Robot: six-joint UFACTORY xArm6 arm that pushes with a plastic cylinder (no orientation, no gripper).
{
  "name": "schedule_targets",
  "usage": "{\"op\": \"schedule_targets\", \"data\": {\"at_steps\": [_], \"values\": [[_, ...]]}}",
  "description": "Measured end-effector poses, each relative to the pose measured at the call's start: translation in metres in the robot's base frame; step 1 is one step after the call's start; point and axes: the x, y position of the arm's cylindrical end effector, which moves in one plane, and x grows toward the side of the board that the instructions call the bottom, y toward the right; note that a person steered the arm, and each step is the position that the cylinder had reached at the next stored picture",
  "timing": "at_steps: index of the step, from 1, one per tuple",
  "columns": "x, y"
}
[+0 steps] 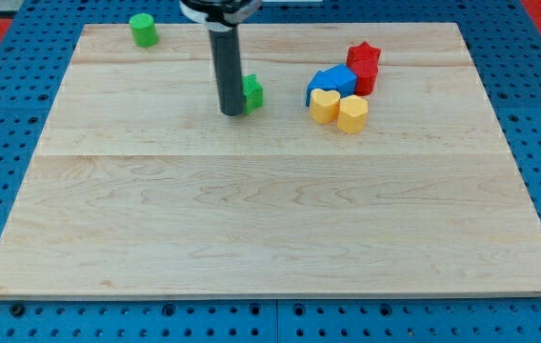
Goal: Move green star towards top center
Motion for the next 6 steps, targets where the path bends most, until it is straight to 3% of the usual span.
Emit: {"op": "schedule_targets", "data": {"at_steps": [2,5,6], "values": [[-0.005,0.019],[-0.078,-0.030],[-0.081,-0.022]]}}
